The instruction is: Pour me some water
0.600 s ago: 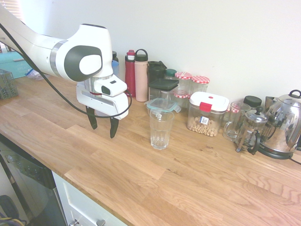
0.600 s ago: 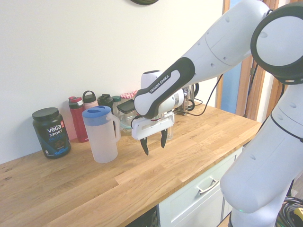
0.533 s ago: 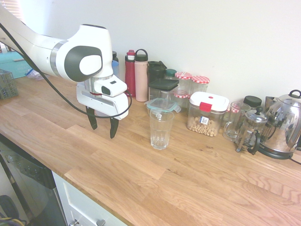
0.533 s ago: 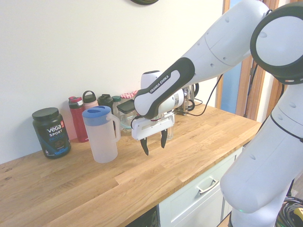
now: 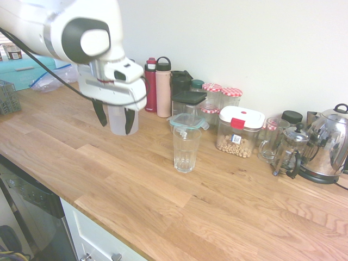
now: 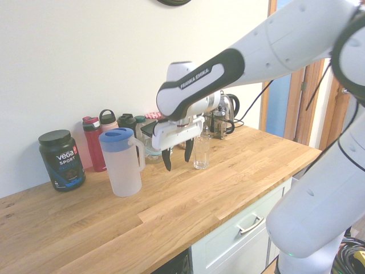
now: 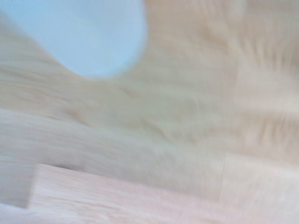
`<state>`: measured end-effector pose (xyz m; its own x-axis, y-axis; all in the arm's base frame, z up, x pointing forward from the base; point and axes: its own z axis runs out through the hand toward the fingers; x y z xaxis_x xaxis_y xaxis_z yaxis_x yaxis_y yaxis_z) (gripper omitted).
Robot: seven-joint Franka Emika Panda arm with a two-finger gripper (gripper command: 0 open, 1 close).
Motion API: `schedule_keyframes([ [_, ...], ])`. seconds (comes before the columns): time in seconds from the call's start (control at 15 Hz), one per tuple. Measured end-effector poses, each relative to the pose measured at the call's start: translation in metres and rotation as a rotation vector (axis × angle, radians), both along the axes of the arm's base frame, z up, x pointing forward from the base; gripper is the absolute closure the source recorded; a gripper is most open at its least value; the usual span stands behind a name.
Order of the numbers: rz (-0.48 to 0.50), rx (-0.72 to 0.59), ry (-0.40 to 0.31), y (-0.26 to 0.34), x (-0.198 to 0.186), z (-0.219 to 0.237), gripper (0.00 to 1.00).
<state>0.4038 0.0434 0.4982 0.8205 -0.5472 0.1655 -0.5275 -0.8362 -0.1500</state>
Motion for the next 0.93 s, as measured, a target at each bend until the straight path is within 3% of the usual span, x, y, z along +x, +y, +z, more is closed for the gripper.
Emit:
schedule_keyframes([
  [0.13, 0.073, 0.005, -0.068, 0.017, -0.002, 0.022, 0.0],
  [0.47, 0.13, 0.022, -0.167, 0.072, 0.026, 0.03, 0.0],
  [0.87, 0.129, 0.003, -0.181, 0.091, 0.079, 0.009, 0.0],
  [0.93, 0.13, 0.001, -0.182, 0.09, 0.084, 0.009, 1.0],
])
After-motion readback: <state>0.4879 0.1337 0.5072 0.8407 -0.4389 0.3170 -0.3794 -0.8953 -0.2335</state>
